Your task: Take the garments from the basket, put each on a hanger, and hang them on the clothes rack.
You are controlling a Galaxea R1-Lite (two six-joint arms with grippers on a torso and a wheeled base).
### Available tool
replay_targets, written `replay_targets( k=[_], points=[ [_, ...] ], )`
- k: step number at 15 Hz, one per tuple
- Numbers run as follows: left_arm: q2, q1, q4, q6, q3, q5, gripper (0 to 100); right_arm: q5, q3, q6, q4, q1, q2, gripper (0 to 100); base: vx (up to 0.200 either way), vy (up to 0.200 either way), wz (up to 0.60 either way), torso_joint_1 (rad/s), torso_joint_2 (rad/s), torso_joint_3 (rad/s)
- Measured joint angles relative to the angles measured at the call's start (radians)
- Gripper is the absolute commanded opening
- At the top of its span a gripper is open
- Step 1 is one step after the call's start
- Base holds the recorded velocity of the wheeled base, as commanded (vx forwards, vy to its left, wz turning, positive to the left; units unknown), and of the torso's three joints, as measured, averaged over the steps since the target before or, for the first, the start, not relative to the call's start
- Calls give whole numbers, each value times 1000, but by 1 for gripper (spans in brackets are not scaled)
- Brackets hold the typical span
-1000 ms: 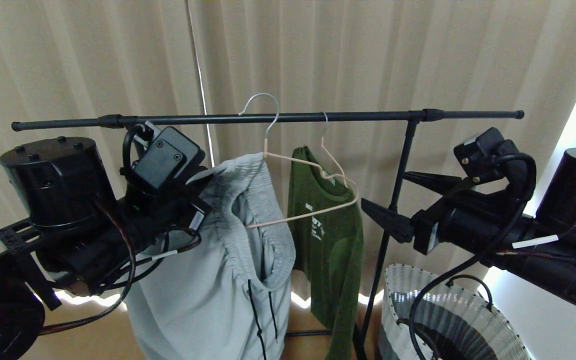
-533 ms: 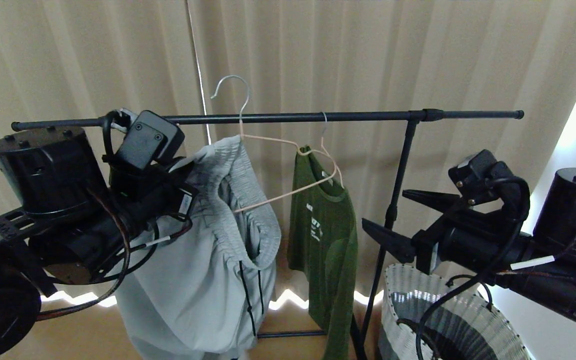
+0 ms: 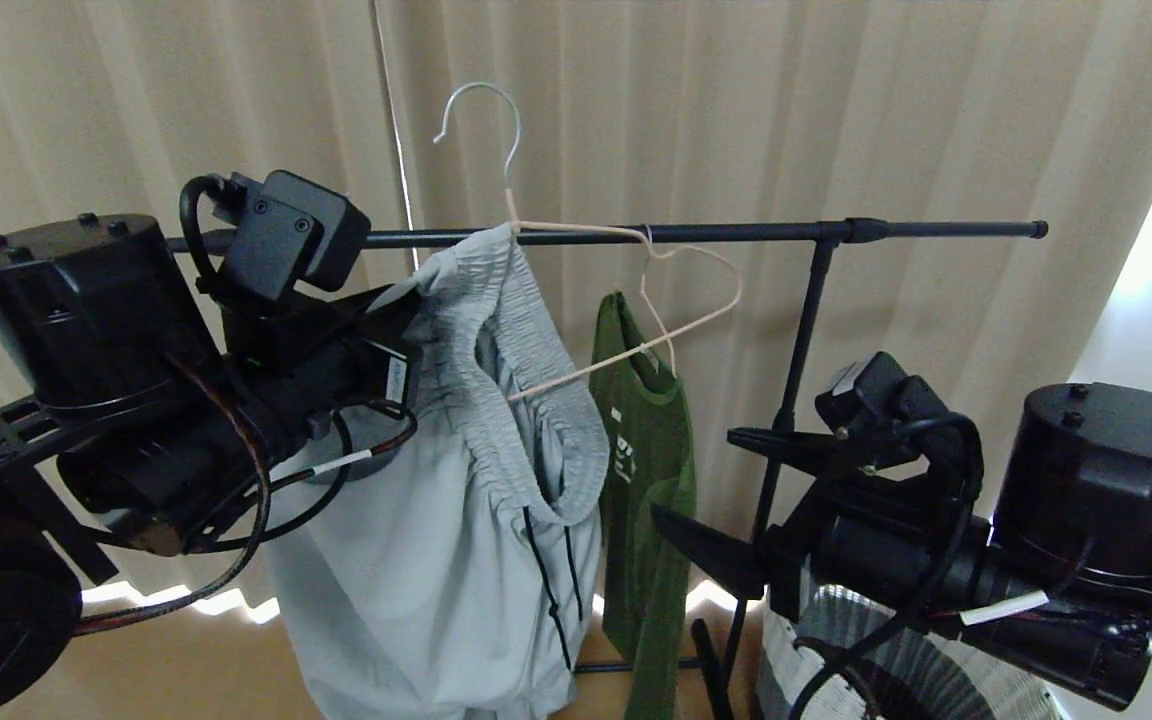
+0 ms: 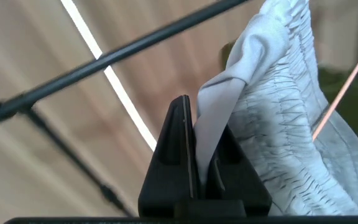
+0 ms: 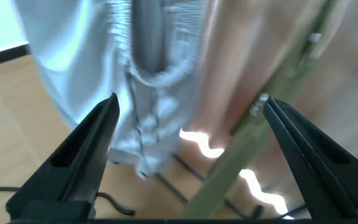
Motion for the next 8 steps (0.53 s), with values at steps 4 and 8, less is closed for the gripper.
replay_targets(
  k=[4,8],
  points=[
    [-26,-39,2,0,-1,-47,0,-12,-27,4,-102,4,93,100,0,0,0,0,0,0],
    [-54,-69,1,-1,0,-90,0,-46,-36,20,-153,-8,163,100,0,0,0,0,0,0]
  ],
)
